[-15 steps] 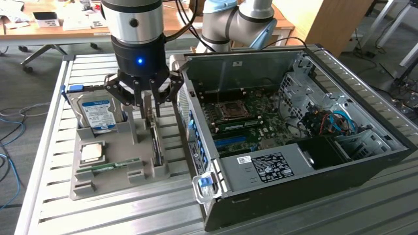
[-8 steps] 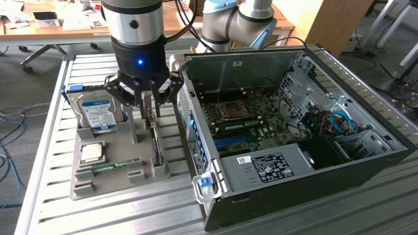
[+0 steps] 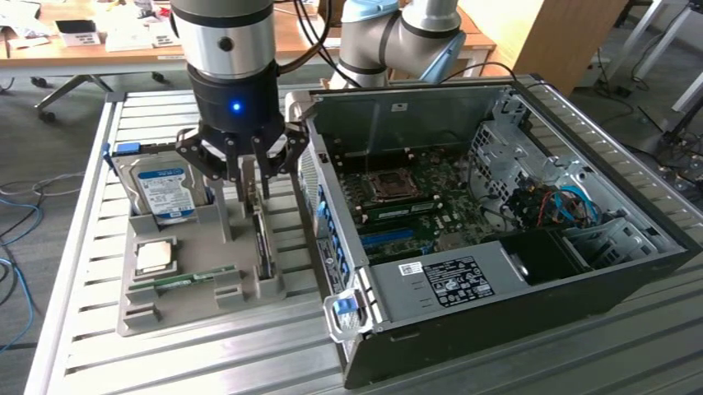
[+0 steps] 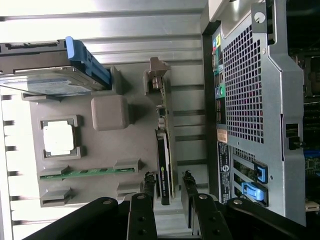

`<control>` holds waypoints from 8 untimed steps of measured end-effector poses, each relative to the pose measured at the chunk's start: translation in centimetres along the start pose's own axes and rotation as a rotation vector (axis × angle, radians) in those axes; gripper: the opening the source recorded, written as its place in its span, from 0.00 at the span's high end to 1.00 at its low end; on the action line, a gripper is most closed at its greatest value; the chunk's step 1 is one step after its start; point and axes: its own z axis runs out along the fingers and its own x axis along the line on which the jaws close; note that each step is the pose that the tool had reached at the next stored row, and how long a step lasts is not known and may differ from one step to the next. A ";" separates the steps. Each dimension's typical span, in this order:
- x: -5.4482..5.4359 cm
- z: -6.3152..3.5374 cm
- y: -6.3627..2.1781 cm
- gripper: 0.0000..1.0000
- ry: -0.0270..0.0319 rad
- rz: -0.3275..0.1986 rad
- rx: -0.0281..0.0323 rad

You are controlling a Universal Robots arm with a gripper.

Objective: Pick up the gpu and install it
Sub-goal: 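Pick up the gpu and move the gpu toward the slot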

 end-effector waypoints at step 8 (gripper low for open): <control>0.0 0.16 -0.01 0.64 0.0000 0.000 0.0004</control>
